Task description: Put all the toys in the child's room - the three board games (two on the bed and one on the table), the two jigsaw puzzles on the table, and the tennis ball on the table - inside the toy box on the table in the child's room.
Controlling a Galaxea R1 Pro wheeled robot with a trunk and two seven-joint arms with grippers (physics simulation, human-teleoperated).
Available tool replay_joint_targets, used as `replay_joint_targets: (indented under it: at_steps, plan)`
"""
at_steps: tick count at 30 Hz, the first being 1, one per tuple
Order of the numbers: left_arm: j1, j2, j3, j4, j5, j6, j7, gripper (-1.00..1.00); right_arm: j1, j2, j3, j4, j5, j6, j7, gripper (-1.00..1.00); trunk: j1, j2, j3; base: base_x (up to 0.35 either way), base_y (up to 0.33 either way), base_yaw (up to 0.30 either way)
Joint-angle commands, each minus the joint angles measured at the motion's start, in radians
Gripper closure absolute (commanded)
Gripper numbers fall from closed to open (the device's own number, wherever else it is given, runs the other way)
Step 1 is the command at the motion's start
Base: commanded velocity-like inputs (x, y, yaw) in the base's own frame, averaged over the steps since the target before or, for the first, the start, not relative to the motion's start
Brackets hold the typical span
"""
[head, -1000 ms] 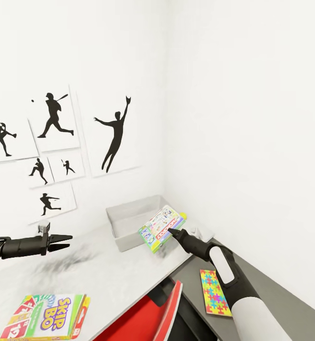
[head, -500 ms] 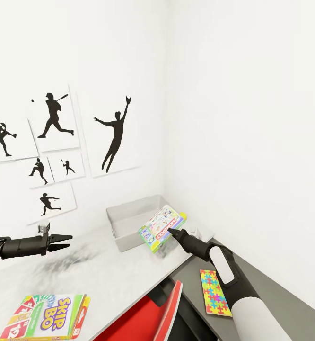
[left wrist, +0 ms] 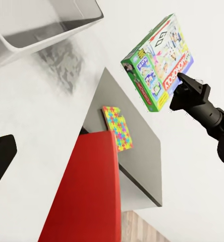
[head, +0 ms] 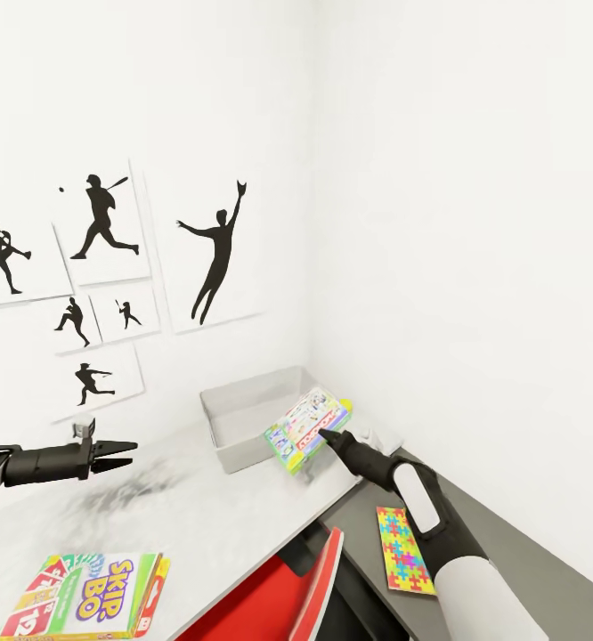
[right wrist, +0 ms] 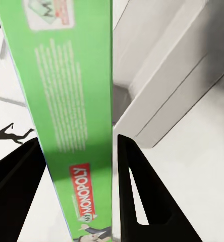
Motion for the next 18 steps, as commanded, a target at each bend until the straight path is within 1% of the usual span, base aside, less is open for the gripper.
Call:
replay_joint_targets:
  at_steps: [1, 3, 4, 5, 7, 10, 12, 13, 14, 15, 18]
  plan:
    - [0.0, 0.0, 0.006, 0.0, -0.009, 0.01, -0.006, -1.0, -0.009, 0.002, -0.007, 0.0, -0.001, 0.008, -0.005, 1.0, 0.0, -0.001, -0.001, 0.0, 0.0, 0.0]
    - [0.0, 0.001, 0.006, -0.001, -0.01, 0.009, -0.006, -1.0, -0.048, 0.004, -0.011, 0.002, -0.012, 0.013, -0.035, 1.0, 0.0, -0.001, -0.001, 0.0, 0.0, 0.0]
    - [0.0, 0.001, 0.006, -0.001, -0.01, 0.009, -0.006, -1.0, -0.074, 0.007, -0.012, 0.003, -0.023, 0.02, -0.06, 1.0, 0.0, -0.001, -0.001, 0.0, 0.0, 0.0]
    - [0.0, 0.001, 0.006, -0.001, -0.01, 0.009, -0.006, -1.0, -0.087, 0.009, -0.012, 0.003, -0.031, 0.025, -0.075, 1.0, 0.0, -0.001, -0.001, 0.0, 0.0, 0.0]
    - [0.0, 0.001, 0.006, -0.001, -0.01, 0.008, -0.006, -1.0, -0.133, 0.022, -0.012, 0.004, -0.075, 0.043, -0.146, 1.0, 0.0, -0.001, -0.001, 0.0, 0.0, 0.0]
    - [0.0, 0.001, 0.006, 0.0, -0.01, 0.008, -0.006, -1.0, -0.209, 0.037, -0.012, 0.007, -0.139, 0.058, -0.275, 1.0, 0.0, -0.001, -0.001, 0.0, 0.0, 0.0]
    - [0.0, 0.0, 0.005, 0.0, -0.01, 0.008, -0.006, -1.0, -0.251, 0.04, -0.011, 0.01, -0.161, 0.061, -0.347, 1.0, 0.0, -0.001, -0.001, 0.0, 0.0, 0.0]
    - [0.0, 0.0, 0.005, 0.0, -0.01, 0.008, -0.006, -1.0, -0.27, 0.041, -0.011, 0.012, -0.168, 0.062, -0.371, 1.0, 0.0, -0.001, -0.001, 0.0, 0.0, 0.0]
    - [0.0, 0.0, 0.006, 0.0, -0.01, 0.008, -0.006, -1.0, -0.294, 0.041, -0.011, 0.026, -0.173, 0.062, -0.387, 1.0, 0.0, -0.001, -0.001, 0.0, 0.0, 0.0]
    - [0.0, 0.0, 0.006, 0.0, -0.01, 0.008, -0.006, -1.0, -0.328, 0.042, -0.011, 0.061, -0.178, 0.062, -0.402, 1.0, 0.0, -0.001, -0.001, 0.0, 0.0, 0.0]
    - [0.0, 0.0, 0.006, 0.0, -0.01, 0.009, -0.006, -1.0, -0.413, 0.043, -0.012, 0.204, -0.182, 0.051, -0.416, 1.0, 0.0, -0.001, -0.001, 0.0, 0.0, 0.0]
